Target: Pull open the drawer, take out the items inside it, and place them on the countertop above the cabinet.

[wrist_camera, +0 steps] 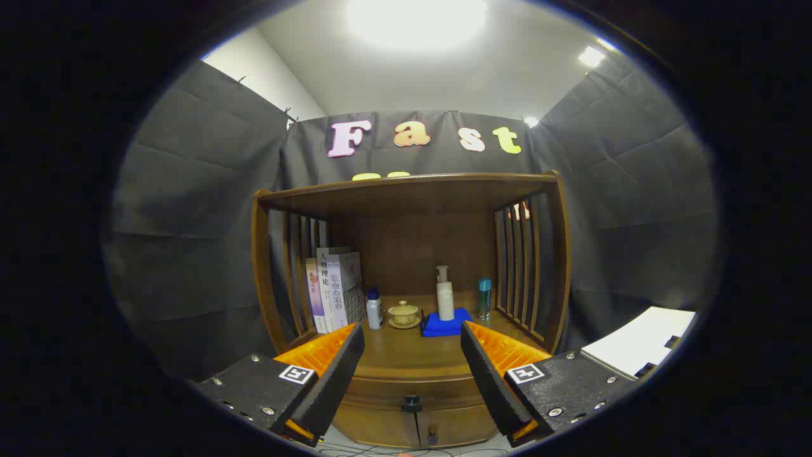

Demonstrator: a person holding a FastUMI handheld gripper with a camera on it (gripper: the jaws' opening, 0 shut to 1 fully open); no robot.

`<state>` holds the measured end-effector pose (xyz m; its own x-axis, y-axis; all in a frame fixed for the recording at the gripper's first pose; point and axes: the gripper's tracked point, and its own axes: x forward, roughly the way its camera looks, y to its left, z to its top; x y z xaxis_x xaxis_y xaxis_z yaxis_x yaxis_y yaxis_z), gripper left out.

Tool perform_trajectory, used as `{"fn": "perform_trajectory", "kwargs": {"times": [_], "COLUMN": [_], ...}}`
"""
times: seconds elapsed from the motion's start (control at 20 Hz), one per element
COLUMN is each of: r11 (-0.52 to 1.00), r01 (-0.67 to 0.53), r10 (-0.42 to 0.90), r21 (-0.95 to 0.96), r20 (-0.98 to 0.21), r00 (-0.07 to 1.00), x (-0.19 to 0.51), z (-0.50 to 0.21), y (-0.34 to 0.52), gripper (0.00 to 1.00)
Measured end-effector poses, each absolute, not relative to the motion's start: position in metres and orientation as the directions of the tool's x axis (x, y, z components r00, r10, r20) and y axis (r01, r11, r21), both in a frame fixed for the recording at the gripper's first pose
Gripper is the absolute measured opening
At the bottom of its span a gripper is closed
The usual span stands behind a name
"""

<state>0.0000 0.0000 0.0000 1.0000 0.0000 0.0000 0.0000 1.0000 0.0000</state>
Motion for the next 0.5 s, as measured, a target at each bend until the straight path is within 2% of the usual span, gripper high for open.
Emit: {"fn": "perform_trajectory", "kwargs": {"times": [0.15,0.5], "r11": [0.999,0.999], "r01": [-0.027,-0.014], "r10": [0.028,0.011], "r21": [0.042,-0.046], "r20": [-0.013,-0.053], "r00": [1.0,0.999], "x": [0.003,0.015], "z": [-0.006,-0.023], "y": [0.007,-0.007], "gripper": [0.94,0.94]}}
